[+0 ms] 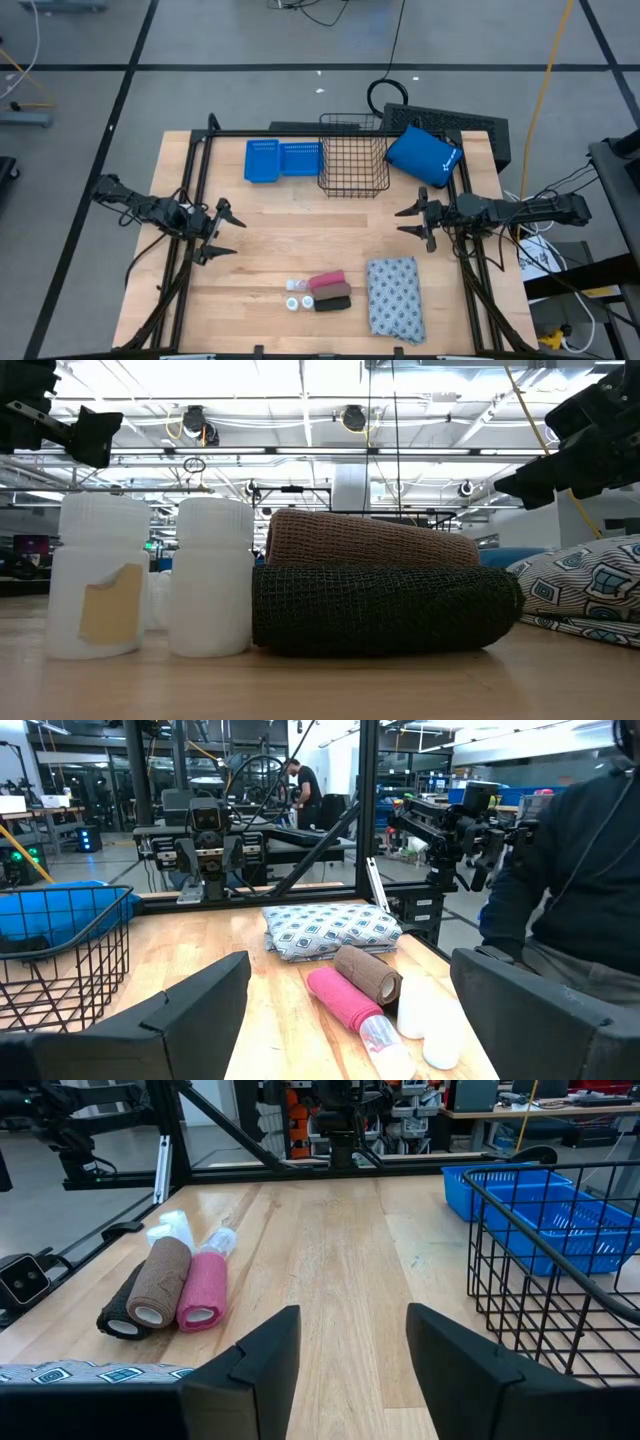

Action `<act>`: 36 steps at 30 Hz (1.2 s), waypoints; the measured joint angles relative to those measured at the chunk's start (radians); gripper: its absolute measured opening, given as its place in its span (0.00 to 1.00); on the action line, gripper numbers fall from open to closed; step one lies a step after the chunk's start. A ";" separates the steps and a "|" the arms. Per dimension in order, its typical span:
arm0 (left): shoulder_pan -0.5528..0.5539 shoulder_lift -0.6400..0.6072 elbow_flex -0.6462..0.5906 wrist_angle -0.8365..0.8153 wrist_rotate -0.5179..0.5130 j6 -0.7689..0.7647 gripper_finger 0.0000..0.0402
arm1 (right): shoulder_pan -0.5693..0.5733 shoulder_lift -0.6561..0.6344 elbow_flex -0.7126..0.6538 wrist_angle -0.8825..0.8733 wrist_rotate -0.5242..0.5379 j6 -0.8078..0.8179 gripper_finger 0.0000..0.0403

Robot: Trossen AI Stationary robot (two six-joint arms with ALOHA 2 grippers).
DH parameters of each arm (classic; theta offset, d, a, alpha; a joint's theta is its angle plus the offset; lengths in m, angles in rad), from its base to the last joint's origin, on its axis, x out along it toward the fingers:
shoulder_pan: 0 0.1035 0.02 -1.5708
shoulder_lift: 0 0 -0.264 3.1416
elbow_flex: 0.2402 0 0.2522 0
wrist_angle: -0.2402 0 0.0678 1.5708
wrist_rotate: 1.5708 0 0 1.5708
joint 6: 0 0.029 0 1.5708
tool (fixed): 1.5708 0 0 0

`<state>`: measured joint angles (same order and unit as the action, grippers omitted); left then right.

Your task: Pick & Place Medicine items

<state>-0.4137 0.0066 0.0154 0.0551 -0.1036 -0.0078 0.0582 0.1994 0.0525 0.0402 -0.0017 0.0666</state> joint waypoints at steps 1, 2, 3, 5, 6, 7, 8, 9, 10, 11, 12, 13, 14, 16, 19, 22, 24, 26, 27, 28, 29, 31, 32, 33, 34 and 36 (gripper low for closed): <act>0.000 0.000 0.000 0.000 0.000 0.000 0.87 | 0.000 0.000 0.000 0.000 0.000 0.000 0.43; 0.000 0.000 0.000 0.000 0.000 0.000 0.88 | 0.000 0.000 0.000 0.000 0.000 0.000 0.43; 0.000 0.000 0.000 0.000 0.000 0.000 0.87 | 0.000 0.000 0.000 0.000 0.000 0.000 0.43; 0.000 0.000 0.000 0.000 0.000 0.000 0.88 | 0.000 0.000 0.000 0.000 0.000 0.000 0.43; 0.000 0.000 0.000 0.000 0.000 0.000 0.87 | 0.000 0.000 0.000 0.000 0.000 0.000 0.43; 0.000 0.000 0.000 0.000 0.000 0.000 0.87 | 0.000 0.000 0.000 0.000 0.000 0.000 0.43; 0.000 0.000 0.000 0.000 0.000 0.000 0.87 | 0.000 0.000 0.000 0.000 0.000 0.000 0.44; 0.000 0.000 0.000 0.000 0.000 0.000 0.88 | 0.000 0.000 0.000 0.000 0.000 0.000 0.44; 0.000 0.000 0.000 0.000 0.000 0.000 0.87 | 0.000 0.000 0.000 0.000 0.000 0.000 0.44; 0.000 0.000 0.000 0.000 0.000 0.000 0.87 | 0.000 0.000 0.000 0.000 0.000 0.000 0.44; 0.000 0.000 0.000 0.000 0.000 0.000 0.88 | 0.000 0.000 0.000 0.000 0.000 0.000 0.43; 0.000 0.000 0.000 0.000 0.000 0.000 0.87 | 0.000 0.000 0.000 0.000 0.000 0.000 0.43; 0.000 0.000 0.000 0.002 -0.001 0.007 0.87 | 0.000 0.000 0.000 0.000 0.000 0.000 0.43; 0.000 0.000 0.000 0.010 -0.014 0.040 0.87 | 0.000 0.000 0.000 0.000 0.000 0.000 0.43; 0.000 0.000 0.000 0.029 -0.047 0.112 0.88 | 0.000 0.000 0.000 0.000 0.000 0.000 0.43; 0.000 0.000 0.000 0.052 -0.052 0.114 0.88 | 0.000 0.000 0.000 0.000 0.000 0.000 0.44; 0.000 0.000 0.000 0.056 -0.052 0.080 0.87 | 0.000 0.000 0.000 0.000 0.000 0.000 0.44; 0.000 0.000 0.000 0.054 -0.052 0.044 0.87 | 0.000 0.000 0.000 0.000 0.000 0.000 0.43; 0.000 0.000 0.000 0.055 -0.052 0.026 0.87 | 0.000 0.000 0.000 0.000 0.000 0.000 0.43; 0.000 0.000 0.000 0.055 -0.052 0.007 0.88 | 0.000 0.000 0.000 0.000 0.000 0.000 0.43; 0.000 0.000 0.000 0.055 -0.052 -0.011 0.88 | 0.000 0.000 0.000 0.000 0.000 0.000 0.43; 0.000 0.000 0.000 0.065 -0.054 -0.021 0.87 | 0.000 0.000 0.000 0.000 0.000 0.000 0.43; 0.000 0.000 0.000 0.076 -0.055 -0.021 0.88 | 0.000 0.000 0.000 0.000 0.000 0.000 0.43; 0.000 0.000 0.000 0.086 -0.055 -0.021 0.87 | 0.000 0.000 0.000 0.000 0.000 0.000 0.43; 0.000 0.000 0.000 0.093 -0.055 -0.022 0.87 | 0.000 0.000 0.000 0.000 0.000 0.000 0.43; 0.000 0.000 0.000 0.105 -0.055 -0.036 0.87 | 0.000 0.000 0.000 0.000 0.000 0.000 0.44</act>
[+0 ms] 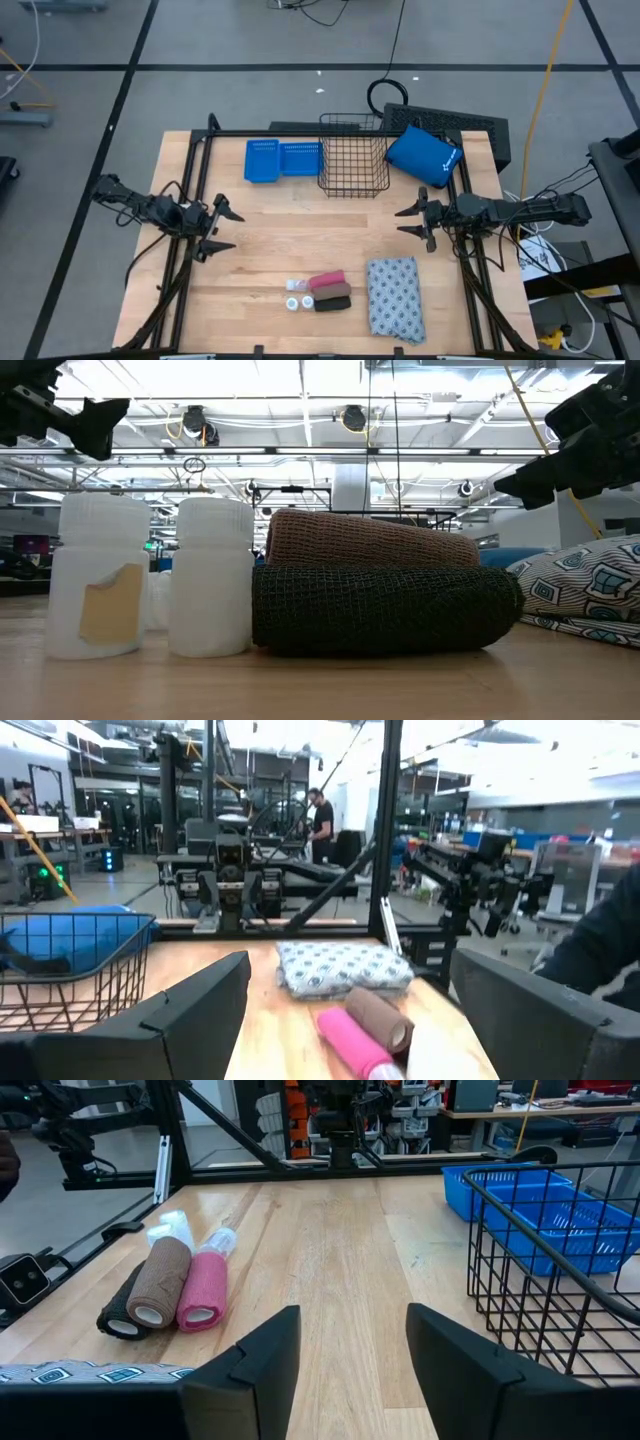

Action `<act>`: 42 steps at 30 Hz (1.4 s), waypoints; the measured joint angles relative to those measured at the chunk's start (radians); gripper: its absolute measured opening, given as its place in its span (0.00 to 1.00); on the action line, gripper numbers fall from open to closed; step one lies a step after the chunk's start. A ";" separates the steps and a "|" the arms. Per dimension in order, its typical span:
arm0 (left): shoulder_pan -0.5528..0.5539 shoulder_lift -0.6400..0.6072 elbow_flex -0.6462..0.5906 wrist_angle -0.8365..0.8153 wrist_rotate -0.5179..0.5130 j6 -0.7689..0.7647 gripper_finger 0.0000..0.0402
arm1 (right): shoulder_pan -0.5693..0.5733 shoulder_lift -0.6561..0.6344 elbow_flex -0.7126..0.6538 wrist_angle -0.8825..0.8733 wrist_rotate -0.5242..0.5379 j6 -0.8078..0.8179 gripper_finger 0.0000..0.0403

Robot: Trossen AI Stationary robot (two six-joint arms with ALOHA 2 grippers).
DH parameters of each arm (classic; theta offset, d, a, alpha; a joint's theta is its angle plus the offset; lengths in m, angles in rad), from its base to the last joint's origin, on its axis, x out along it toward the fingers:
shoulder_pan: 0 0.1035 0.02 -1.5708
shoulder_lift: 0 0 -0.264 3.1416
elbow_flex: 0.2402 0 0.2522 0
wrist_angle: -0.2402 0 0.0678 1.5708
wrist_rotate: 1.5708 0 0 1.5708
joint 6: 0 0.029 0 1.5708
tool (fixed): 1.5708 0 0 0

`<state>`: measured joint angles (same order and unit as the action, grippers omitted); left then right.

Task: Pick & Place Medicine items
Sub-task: Put the patient gown into the wire basket

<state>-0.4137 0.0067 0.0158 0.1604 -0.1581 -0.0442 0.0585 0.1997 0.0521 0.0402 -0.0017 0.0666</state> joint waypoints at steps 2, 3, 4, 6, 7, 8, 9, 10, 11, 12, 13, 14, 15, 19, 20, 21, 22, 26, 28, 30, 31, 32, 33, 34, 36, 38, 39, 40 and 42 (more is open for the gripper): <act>0.000 0.000 0.000 0.004 -0.001 -0.012 0.87 | 0.000 0.000 0.000 0.000 0.000 0.000 0.44; 0.000 0.000 0.000 0.000 -0.001 -0.011 0.88 | 0.000 0.000 0.000 0.000 0.000 0.000 0.43; 0.000 0.000 0.000 -0.002 -0.001 -0.010 0.87 | 0.000 0.000 0.000 0.000 0.000 0.000 0.43; 0.000 0.000 0.000 -0.002 -0.001 -0.011 0.88 | 0.000 0.000 0.000 0.000 0.000 0.000 0.43; 0.000 0.000 0.000 -0.005 -0.001 -0.012 0.87 | 0.000 0.000 0.000 0.000 0.000 0.000 0.43; 0.000 0.000 0.000 -0.008 -0.001 -0.012 0.87 | 0.000 0.000 0.000 0.000 0.000 0.000 0.43; 0.000 0.000 0.000 -0.008 -0.001 -0.012 0.88 | 0.000 0.000 0.000 0.000 0.000 0.000 0.43; 0.000 0.000 0.000 -0.007 -0.001 -0.012 0.87 | 0.000 0.000 0.000 0.000 0.000 0.000 0.43; 0.000 0.000 0.000 -0.007 -0.001 -0.012 0.87 | 0.000 0.000 0.000 0.000 0.000 0.000 0.43; 0.000 0.000 0.000 -0.008 -0.001 -0.012 0.88 | 0.000 0.000 0.000 0.000 0.000 0.000 0.43; 0.000 0.000 0.000 -0.008 -0.002 -0.012 0.88 | 0.000 0.000 0.000 0.000 0.000 0.000 0.43; 0.000 0.000 0.000 -0.008 -0.007 -0.015 0.87 | 0.000 0.000 0.000 0.000 0.000 0.000 0.44; 0.000 0.000 0.000 -0.008 -0.014 -0.018 0.87 | 0.000 0.000 0.000 0.000 0.000 0.000 0.44; 0.000 0.016 0.000 -0.008 -0.070 0.002 0.88 | 0.000 0.000 0.000 0.000 0.000 0.000 0.43; 0.000 0.024 0.000 -0.008 -0.085 0.015 0.87 | 0.000 0.000 0.000 0.000 0.000 0.000 0.43; 0.000 0.034 0.000 -0.005 -0.100 0.030 0.87 | 0.000 0.000 0.000 0.000 0.000 0.000 0.43; 0.000 0.044 0.000 -0.002 -0.116 0.040 0.87 | 0.000 0.000 0.000 0.000 0.000 0.000 0.43; 0.000 0.081 0.000 0.009 -0.201 0.041 0.88 | 0.000 0.000 0.000 0.000 0.000 0.000 0.43; 0.000 0.092 0.000 0.021 -0.251 0.038 0.87 | 0.000 0.000 0.000 0.000 0.000 0.000 0.44; 0.000 0.097 0.000 0.035 -0.290 0.036 0.88 | 0.000 0.000 0.000 0.000 0.000 0.000 0.44; 0.000 0.097 0.000 0.050 -0.304 0.035 0.87 | 0.000 0.000 0.000 0.000 0.000 0.000 0.43; 0.000 0.097 0.000 0.063 -0.314 0.035 0.87 | 0.000 0.000 0.000 0.000 0.000 0.000 0.43; 0.000 0.097 0.000 0.078 -0.315 0.035 0.88 | 0.000 0.000 0.000 0.000 0.000 0.000 0.43; 0.000 0.097 0.000 0.091 -0.315 0.035 0.87 | 0.000 0.000 0.000 0.000 0.000 0.000 0.43; 0.000 0.097 0.000 0.121 -0.315 0.037 0.88 | 0.000 0.000 0.000 0.000 0.000 0.000 0.43; 0.000 0.097 0.000 0.148 -0.316 0.049 0.87 | 0.000 0.000 0.000 0.000 0.000 0.000 0.43; 0.000 0.097 0.000 0.154 -0.317 0.056 0.87 | 0.000 0.000 0.000 0.000 0.000 -0.005 0.43; 0.000 0.097 0.000 0.157 -0.317 0.069 0.88 | 0.000 0.000 0.000 0.000 0.000 -0.021 0.44; 0.000 0.097 0.000 0.160 -0.324 0.082 0.87 | 0.000 0.000 0.000 0.000 0.002 -0.090 0.44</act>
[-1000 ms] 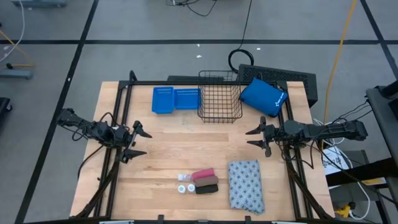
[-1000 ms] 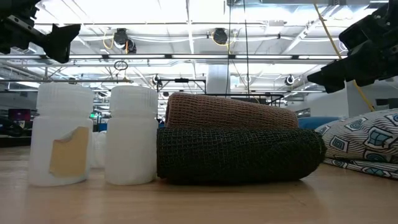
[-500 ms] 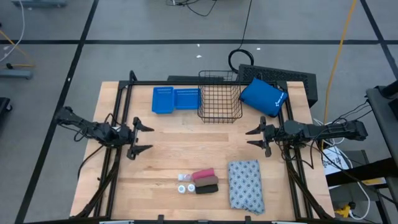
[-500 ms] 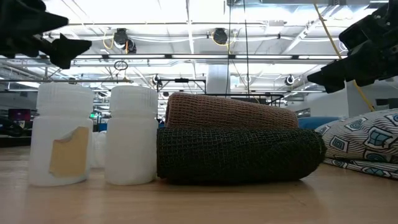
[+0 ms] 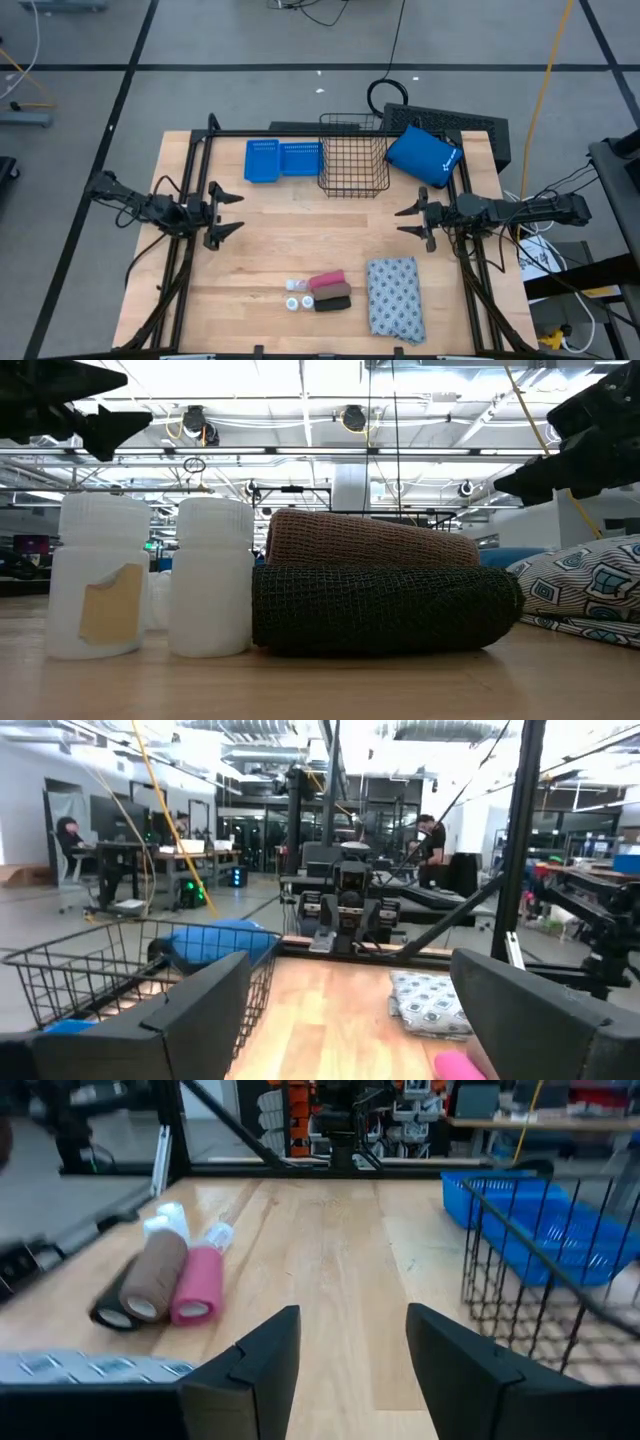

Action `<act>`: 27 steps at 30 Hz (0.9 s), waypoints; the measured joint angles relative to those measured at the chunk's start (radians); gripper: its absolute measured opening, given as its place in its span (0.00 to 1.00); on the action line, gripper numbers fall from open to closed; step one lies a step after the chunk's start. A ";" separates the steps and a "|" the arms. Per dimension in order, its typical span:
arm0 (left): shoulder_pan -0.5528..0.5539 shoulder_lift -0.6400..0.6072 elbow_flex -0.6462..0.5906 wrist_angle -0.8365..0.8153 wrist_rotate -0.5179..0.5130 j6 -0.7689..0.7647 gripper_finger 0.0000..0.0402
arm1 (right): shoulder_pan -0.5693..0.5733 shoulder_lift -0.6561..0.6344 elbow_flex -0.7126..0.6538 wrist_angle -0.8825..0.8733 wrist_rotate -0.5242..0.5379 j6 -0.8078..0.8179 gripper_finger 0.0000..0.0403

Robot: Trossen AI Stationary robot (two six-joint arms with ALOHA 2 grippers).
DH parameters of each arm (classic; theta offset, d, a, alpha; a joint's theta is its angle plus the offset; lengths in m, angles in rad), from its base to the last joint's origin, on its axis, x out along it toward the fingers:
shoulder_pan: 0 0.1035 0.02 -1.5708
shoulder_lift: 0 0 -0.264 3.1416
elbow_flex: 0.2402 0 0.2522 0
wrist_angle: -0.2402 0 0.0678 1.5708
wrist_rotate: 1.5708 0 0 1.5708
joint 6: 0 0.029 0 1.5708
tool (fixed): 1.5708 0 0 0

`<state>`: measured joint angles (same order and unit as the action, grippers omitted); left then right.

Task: Pick & Place Medicine items
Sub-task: Put the patient gown into the wire basket

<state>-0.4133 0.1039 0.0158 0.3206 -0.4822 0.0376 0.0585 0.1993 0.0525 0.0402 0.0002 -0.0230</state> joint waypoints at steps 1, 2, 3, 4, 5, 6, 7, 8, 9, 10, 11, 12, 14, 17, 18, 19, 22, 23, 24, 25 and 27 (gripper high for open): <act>0.000 0.000 0.000 0.000 -0.011 0.001 0.88 | 0.000 0.000 0.000 0.000 -0.001 -0.030 0.44; 0.000 0.000 0.000 -0.001 -0.019 -0.007 0.87 | 0.000 0.000 0.000 0.000 -0.001 -0.050 0.44; 0.000 0.000 0.000 -0.001 -0.023 -0.019 0.87 | 0.000 0.000 0.000 0.000 -0.001 -0.059 0.44; 0.000 0.000 0.000 -0.001 -0.024 -0.026 0.88 | 0.000 0.000 0.000 0.001 -0.001 -0.061 0.44; 0.000 0.000 0.000 -0.001 -0.024 -0.033 0.88 | 0.000 0.000 0.000 0.006 -0.001 -0.060 0.44; 0.000 0.000 0.000 -0.002 -0.024 -0.040 0.87 | 0.000 0.000 0.000 0.015 0.000 -0.053 0.44; 0.000 0.000 0.000 -0.002 -0.024 -0.044 0.87 | 0.000 0.002 0.000 0.032 0.001 -0.050 0.43; 0.000 0.000 0.000 -0.002 -0.024 -0.045 0.88 | 0.000 0.005 0.000 0.060 0.002 -0.049 0.43; 0.000 0.000 0.000 -0.002 -0.024 -0.047 0.87 | 0.000 0.006 0.000 0.089 0.002 -0.049 0.43; 0.000 0.000 0.000 -0.002 -0.024 -0.053 0.87 | 0.000 0.007 0.000 0.122 0.001 -0.044 0.43; 0.000 0.000 0.000 -0.002 -0.024 -0.064 0.88 | 0.001 0.008 0.000 0.157 -0.002 -0.017 0.43; 0.000 0.000 0.000 -0.003 -0.024 -0.075 0.87 | 0.003 0.009 0.000 0.189 -0.007 0.038 0.43; 0.000 0.000 0.000 -0.005 -0.024 -0.089 0.87 | 0.003 0.009 0.000 0.248 -0.032 0.201 0.44; 0.000 0.000 0.000 -0.012 -0.023 -0.100 0.87 | 0.002 0.012 0.000 0.348 -0.022 0.378 0.43; 0.000 0.000 0.000 -0.012 -0.023 -0.100 0.88 | 0.002 0.013 0.000 0.369 -0.021 0.412 0.43; 0.000 0.001 0.000 -0.012 -0.024 -0.100 0.87 | 0.002 0.013 0.000 0.389 -0.021 0.431 0.43; 0.000 0.001 0.000 -0.019 -0.024 -0.099 0.88 | 0.002 0.013 0.000 0.429 -0.021 0.423 0.43; 0.000 0.001 0.000 -0.020 -0.024 -0.099 0.87 | 0.002 0.013 0.000 0.433 -0.022 0.403 0.43; 0.000 0.001 0.000 -0.022 -0.024 -0.099 0.87 | 0.002 0.013 0.000 0.434 -0.024 0.364 0.43; 0.000 0.001 0.000 -0.029 -0.024 -0.099 0.88 | 0.002 0.013 0.000 0.435 -0.027 0.309 0.43; 0.000 0.001 0.000 -0.041 -0.024 -0.100 0.87 | 0.004 0.014 0.000 0.432 -0.029 0.224 0.44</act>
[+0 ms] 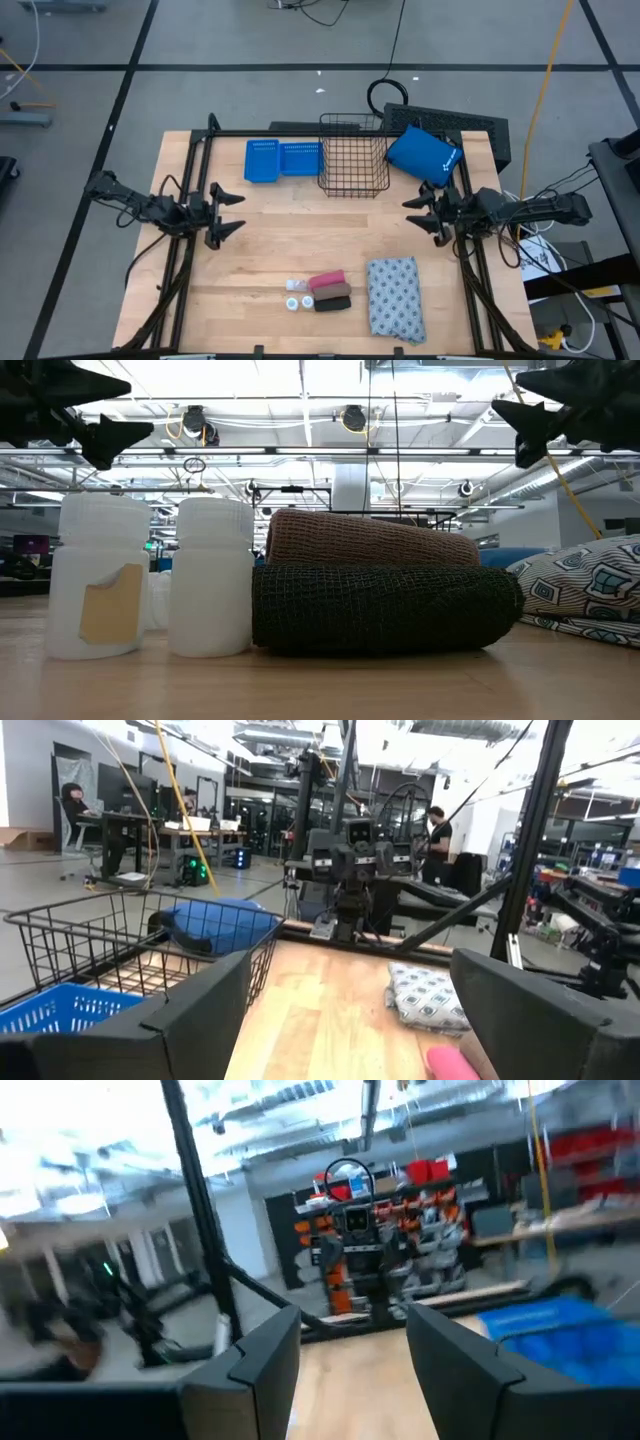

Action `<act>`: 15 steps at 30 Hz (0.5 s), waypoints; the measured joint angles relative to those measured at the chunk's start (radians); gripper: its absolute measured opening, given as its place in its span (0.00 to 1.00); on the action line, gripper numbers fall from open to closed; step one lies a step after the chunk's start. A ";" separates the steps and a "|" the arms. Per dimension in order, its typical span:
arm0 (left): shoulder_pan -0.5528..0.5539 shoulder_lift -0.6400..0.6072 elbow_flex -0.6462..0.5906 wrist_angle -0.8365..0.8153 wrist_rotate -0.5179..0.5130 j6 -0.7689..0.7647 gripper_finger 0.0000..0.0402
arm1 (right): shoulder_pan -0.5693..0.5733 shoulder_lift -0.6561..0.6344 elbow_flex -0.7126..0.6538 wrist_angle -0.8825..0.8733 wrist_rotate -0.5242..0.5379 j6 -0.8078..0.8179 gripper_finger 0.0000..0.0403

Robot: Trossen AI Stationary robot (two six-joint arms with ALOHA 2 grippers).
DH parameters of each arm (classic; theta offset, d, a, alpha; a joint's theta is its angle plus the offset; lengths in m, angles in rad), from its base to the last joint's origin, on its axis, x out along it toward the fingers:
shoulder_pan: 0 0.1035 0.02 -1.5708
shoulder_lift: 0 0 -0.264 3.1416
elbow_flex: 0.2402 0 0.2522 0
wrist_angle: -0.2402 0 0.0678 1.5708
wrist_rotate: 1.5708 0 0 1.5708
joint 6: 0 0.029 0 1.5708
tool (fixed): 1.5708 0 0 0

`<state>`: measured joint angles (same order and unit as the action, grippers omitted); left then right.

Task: Pick & Place Medicine items
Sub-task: Put the patient gown into the wire basket

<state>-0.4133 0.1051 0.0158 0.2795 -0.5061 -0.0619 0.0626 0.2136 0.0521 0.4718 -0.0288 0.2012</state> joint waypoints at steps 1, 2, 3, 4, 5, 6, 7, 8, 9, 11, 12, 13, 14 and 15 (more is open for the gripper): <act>0.000 0.000 0.000 -0.004 0.000 -0.002 0.88 | 0.003 0.005 0.000 0.010 -0.001 -0.003 0.43; 0.000 0.000 0.000 -0.010 0.000 -0.008 0.87 | 0.008 0.013 0.000 0.039 -0.003 0.012 0.43; 0.000 0.000 0.000 -0.021 0.000 -0.017 0.87 | 0.014 0.023 0.000 0.079 -0.009 0.038 0.43; 0.000 0.000 0.000 -0.028 0.000 -0.025 0.88 | 0.021 0.036 0.000 0.134 -0.026 0.071 0.43; 0.000 0.000 0.000 -0.033 0.000 -0.029 0.88 | 0.032 0.051 0.000 0.187 -0.039 0.100 0.43; 0.000 0.000 0.000 -0.039 0.000 -0.030 0.87 | 0.046 0.071 0.000 0.236 -0.051 0.120 0.44; 0.000 0.000 0.000 -0.048 -0.001 -0.030 0.87 | 0.063 0.094 0.003 0.284 -0.054 0.132 0.45; 0.000 0.000 0.000 -0.056 0.000 -0.030 0.88 | 0.084 0.119 0.014 0.321 -0.052 0.136 0.46; 0.000 0.000 0.000 -0.060 0.000 -0.029 0.87 | 0.107 0.147 0.028 0.340 -0.049 0.135 0.47; 0.000 0.000 0.000 -0.061 -0.001 -0.029 0.88 | 0.155 0.217 0.074 0.318 -0.035 0.121 0.51; 0.000 0.000 0.000 -0.062 -0.001 -0.029 0.87 | 0.181 0.261 0.111 0.323 -0.023 0.110 0.53; 0.000 0.000 0.000 -0.063 -0.001 -0.029 0.87 | 0.205 0.302 0.149 0.327 -0.017 0.096 0.56; 0.000 0.000 0.000 -0.064 -0.001 -0.030 0.88 | 0.229 0.347 0.189 0.322 -0.011 0.084 0.59; 0.000 0.000 0.000 -0.066 -0.001 -0.030 0.88 | 0.253 0.393 0.234 0.302 -0.004 0.072 0.61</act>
<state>-0.4133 0.1051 0.0154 0.2132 -0.5071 -0.0918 0.3155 0.6065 0.2860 0.7742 -0.0329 0.2732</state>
